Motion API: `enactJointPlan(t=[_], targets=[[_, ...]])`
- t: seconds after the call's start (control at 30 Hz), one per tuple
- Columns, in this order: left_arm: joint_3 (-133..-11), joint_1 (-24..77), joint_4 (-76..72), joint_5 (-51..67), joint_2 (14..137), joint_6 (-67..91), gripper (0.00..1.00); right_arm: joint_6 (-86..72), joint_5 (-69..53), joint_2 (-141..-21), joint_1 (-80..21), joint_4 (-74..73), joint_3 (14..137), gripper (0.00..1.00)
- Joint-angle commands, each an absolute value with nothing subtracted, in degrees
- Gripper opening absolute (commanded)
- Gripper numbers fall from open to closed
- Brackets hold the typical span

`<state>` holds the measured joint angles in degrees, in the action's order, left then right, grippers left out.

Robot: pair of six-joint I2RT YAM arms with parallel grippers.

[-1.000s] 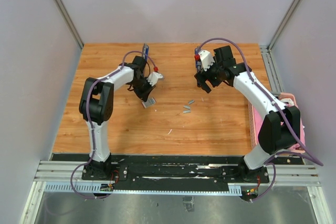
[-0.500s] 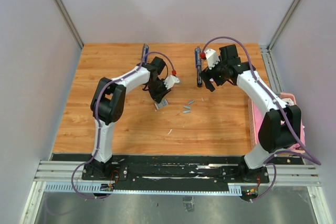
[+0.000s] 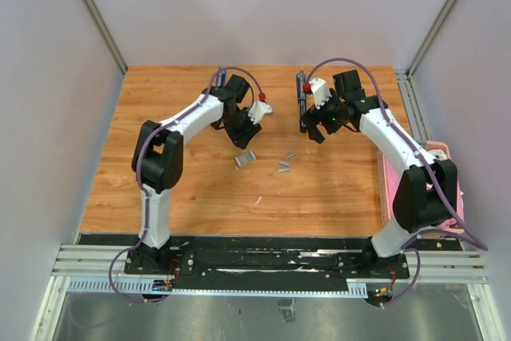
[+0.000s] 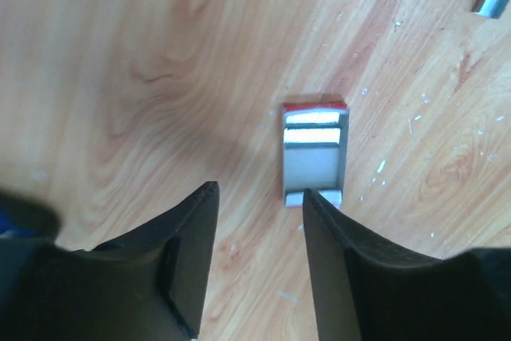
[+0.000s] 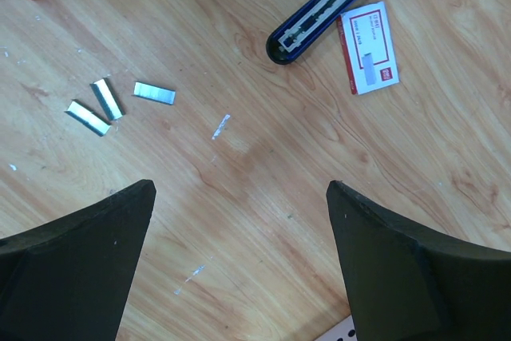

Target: Unload the staples from the stapler

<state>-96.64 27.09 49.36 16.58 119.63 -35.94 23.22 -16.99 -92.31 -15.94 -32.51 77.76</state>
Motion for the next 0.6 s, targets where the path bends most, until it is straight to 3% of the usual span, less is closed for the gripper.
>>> enactJointPlan(t=[0.0, 0.13, 0.3, 0.57], targets=[[-99.48, 24.32, 49.39, 16.35, 108.49, -32.71, 0.56, 25.11, -22.43, -91.55, -15.25, -34.01, 76.66, 0.91], [-94.76, 20.58, 48.26, 16.37, 98.89, -31.26, 0.71, 25.86, -25.98, -91.17, -15.25, -35.05, 76.82, 0.91], [-81.06, 14.53, 42.75, 15.69, 83.12, -28.79, 0.98, 26.24, -31.48, -92.55, -15.38, -37.42, 78.33, 0.91], [-59.48, 9.32, 37.59, 9.93, 57.21, -26.42, 0.98, 28.51, -30.62, -95.02, -17.05, -38.89, 81.21, 0.88]])
